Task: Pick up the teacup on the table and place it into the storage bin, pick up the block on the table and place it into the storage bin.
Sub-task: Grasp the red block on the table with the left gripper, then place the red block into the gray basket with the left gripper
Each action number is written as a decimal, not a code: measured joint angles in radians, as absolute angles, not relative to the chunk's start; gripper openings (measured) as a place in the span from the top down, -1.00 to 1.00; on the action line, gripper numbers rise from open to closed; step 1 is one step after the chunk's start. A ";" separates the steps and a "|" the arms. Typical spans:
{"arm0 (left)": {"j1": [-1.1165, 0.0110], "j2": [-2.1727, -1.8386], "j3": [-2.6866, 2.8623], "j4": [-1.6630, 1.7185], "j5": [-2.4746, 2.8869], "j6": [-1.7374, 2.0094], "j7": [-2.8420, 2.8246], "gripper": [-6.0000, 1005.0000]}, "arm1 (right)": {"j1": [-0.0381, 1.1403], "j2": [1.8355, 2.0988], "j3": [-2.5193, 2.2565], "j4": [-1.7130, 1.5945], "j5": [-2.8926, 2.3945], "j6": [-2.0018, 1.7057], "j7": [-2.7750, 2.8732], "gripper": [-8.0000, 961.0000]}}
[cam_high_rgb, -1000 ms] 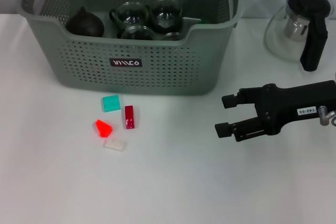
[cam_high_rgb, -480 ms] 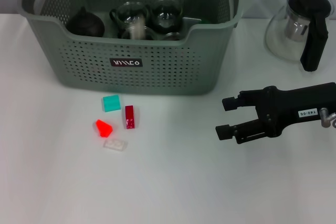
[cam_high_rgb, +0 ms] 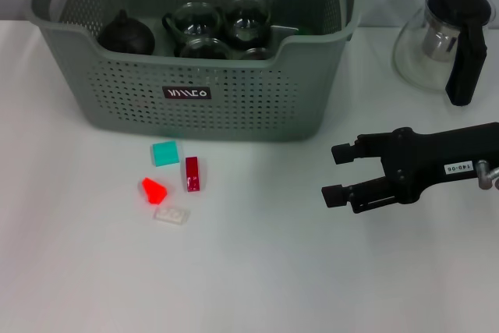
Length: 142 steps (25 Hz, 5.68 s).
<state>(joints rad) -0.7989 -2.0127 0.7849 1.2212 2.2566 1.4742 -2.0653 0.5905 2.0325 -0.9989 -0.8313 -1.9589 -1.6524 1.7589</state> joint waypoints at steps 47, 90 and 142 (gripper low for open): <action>-0.671 -2.169 1.294 1.256 2.848 1.542 -2.618 -0.78 | 0.596 2.032 -1.005 -0.807 -1.960 -1.621 1.729 -0.97; -0.675 -2.156 1.324 1.110 2.856 1.379 -2.644 -0.74 | 0.617 2.039 -1.016 -0.782 -1.999 -1.655 1.689 -0.97; -0.744 -2.115 0.865 1.513 2.319 1.785 -2.372 0.11 | 0.608 2.034 -0.995 -0.780 -1.993 -1.652 1.692 -0.97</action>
